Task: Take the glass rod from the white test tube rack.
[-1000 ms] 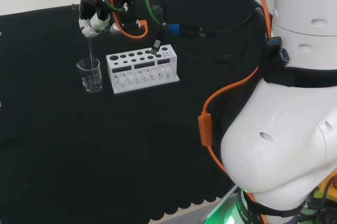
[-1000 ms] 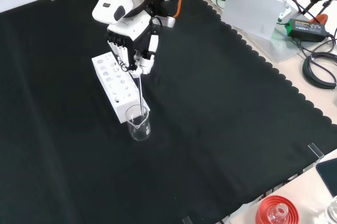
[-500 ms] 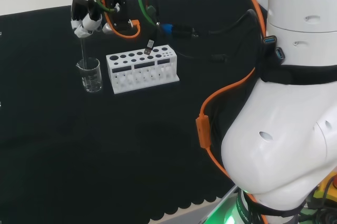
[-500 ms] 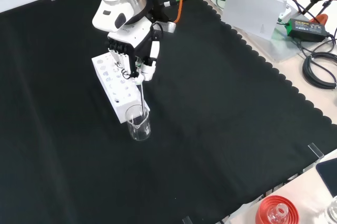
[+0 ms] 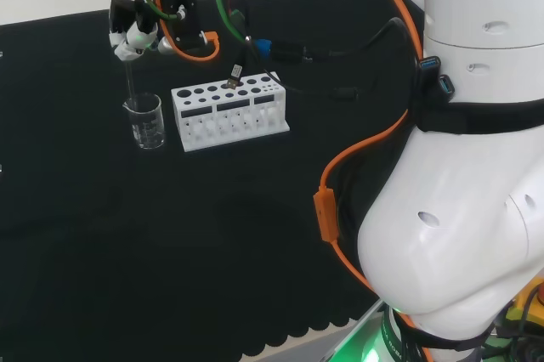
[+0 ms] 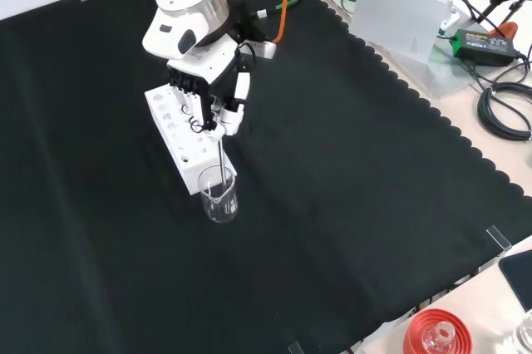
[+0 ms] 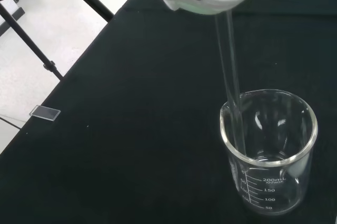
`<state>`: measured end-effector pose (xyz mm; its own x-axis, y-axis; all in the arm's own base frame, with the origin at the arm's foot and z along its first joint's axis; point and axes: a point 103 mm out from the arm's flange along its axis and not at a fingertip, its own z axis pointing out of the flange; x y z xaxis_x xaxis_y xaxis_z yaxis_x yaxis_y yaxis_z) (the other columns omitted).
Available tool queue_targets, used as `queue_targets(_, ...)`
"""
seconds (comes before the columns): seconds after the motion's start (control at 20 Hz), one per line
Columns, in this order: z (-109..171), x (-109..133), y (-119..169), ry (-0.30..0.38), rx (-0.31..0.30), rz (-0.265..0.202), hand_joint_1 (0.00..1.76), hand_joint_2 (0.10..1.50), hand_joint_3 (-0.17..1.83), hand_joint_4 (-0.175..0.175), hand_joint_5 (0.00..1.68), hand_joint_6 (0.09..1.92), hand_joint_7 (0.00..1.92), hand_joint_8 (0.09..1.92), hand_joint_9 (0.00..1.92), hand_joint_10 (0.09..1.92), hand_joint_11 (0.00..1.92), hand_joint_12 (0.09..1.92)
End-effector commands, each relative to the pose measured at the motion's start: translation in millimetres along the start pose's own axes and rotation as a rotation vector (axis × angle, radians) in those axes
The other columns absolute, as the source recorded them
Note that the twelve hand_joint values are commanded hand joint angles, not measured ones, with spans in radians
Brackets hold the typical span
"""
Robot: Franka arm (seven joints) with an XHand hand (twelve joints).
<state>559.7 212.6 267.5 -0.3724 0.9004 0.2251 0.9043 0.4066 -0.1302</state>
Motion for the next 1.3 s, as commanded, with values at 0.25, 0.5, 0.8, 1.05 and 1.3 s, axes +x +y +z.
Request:
queue_targets(0.25,-4.5,-13.2,-0.3,0.020,-0.014,0.011,1.32,0.95,0.08,-0.175,1.18,0.42,1.39,0.57,1.76,0.36,1.57,0.63)
queue_targets(0.5,-8.6,-21.9,-3.5,0.003,-0.022,0.028,1.32,0.95,0.08,-0.175,1.18,0.42,1.39,0.57,1.76,0.37,1.57,0.63)
queue_targets(0.8,-8.2,-20.3,-2.7,-0.005,-0.017,0.031,1.32,0.95,0.08,-0.175,1.18,0.42,1.39,0.57,1.76,0.37,1.58,0.63)
queue_targets(1.05,-10.0,-23.5,-6.8,0.003,-0.027,0.033,1.32,0.95,0.08,-0.175,1.18,0.42,1.39,0.57,1.76,0.37,1.58,0.64)
queue_targets(1.3,-9.6,-24.5,-9.0,0.008,-0.029,0.026,1.32,0.95,0.08,-0.175,1.18,0.42,1.39,0.57,1.76,0.37,1.57,0.64)
